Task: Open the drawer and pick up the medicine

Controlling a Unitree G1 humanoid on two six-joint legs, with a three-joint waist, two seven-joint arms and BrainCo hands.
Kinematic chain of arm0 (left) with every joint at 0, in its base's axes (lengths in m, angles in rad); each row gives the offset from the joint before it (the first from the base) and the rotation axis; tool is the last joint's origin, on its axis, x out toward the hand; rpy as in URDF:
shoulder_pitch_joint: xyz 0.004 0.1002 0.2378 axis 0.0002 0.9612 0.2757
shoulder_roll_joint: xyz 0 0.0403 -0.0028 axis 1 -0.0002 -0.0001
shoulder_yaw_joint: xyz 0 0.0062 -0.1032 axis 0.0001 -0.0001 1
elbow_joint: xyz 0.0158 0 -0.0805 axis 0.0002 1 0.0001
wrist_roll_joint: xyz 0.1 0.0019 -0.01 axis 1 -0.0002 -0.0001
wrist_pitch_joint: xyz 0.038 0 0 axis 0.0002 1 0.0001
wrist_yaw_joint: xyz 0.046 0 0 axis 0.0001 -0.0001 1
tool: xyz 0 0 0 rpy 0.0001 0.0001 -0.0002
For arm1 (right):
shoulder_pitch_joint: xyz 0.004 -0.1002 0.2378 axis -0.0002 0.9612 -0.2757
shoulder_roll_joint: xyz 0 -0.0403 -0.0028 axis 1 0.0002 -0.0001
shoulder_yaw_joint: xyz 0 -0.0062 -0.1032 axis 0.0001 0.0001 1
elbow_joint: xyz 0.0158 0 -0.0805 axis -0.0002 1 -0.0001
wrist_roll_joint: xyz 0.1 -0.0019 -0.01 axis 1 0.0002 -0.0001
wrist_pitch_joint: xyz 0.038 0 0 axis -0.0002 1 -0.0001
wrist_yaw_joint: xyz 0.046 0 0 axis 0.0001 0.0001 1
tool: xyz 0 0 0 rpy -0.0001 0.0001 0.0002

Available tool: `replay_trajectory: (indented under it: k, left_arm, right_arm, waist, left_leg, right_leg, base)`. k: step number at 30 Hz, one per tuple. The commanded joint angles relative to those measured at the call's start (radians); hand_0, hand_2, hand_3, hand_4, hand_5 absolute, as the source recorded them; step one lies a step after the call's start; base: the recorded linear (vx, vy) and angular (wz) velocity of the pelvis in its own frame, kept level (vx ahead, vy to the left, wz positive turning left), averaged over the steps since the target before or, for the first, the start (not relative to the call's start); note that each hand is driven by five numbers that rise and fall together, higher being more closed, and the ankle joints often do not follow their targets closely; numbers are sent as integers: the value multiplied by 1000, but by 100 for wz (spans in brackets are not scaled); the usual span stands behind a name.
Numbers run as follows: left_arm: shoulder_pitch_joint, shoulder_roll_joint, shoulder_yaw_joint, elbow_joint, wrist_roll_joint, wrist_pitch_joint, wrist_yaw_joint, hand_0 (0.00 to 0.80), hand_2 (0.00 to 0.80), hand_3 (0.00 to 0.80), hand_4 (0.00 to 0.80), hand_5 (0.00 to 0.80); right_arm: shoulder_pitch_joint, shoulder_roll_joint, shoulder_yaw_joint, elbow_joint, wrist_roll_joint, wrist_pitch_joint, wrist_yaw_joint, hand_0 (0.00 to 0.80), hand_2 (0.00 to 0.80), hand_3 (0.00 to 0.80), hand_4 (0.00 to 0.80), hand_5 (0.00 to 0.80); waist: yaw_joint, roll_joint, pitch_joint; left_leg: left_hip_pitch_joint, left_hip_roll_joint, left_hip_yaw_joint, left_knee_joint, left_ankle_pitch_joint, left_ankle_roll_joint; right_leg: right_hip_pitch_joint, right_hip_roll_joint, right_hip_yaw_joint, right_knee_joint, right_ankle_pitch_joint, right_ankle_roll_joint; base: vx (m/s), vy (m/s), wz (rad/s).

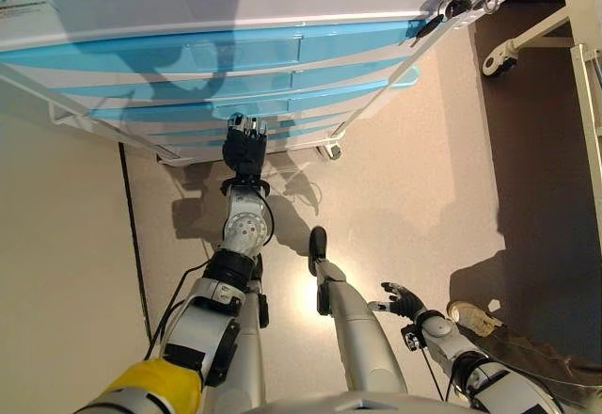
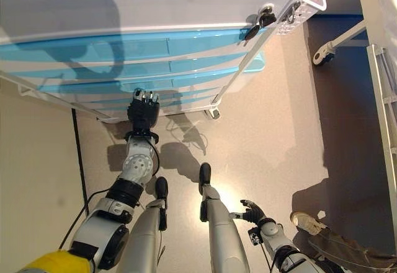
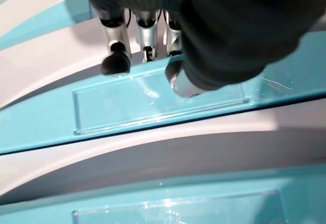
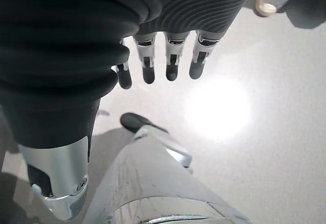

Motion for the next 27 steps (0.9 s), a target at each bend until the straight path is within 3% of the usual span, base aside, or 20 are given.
replay_trajectory:
  k: [1,16,20,23,27]
  left_arm:
    - [-122,4,-28,-166,63,-25,-107,800,800,800,800,800]
    - [18,29,-70,-186,94,33,-123,800,800,800,800,800]
    - [67,32,-92,-189,96,67,-133,800,800,800,800,800]
    - [119,36,-91,-190,105,93,-146,800,800,800,800,800]
    - [178,44,-91,-210,108,117,-165,800,800,800,800,800]
  right_arm:
    - [31,-50,18,9,-32,-30,-6,0,0,0,0,0]
    - [20,-42,38,-21,-27,-29,-26,0,0,0,0,0]
    - [40,-44,32,-32,-24,-29,-32,0,0,0,0,0]
    - [58,-50,13,-24,-33,-26,-39,0,0,0,0,0]
    - [60,-56,3,-16,-54,-24,-44,0,0,0,0,0]
  waist:
    - [25,38,-18]
    - [62,13,12]
    - [86,11,22]
    - [102,28,24]
    - [114,42,28]
  left_leg:
    - [3,-23,-82,-79,47,9]
    - [-4,-13,-122,-72,88,-12]
    - [9,-12,-169,-85,117,-24]
    - [16,-19,-217,-85,140,-42]
    - [20,-17,-238,-82,154,-51]
  right_leg:
    - [48,22,-48,99,-85,33]
    - [66,34,-96,120,-107,7]
    - [91,33,-146,153,-144,-10]
    - [111,30,-200,198,-186,-26]
    - [134,29,-232,212,-207,-34]
  base:
    - [0,0,0]
    - [-46,-77,11]
    - [-26,-177,39]
    - [-24,-117,56]
    - [-42,-87,39]
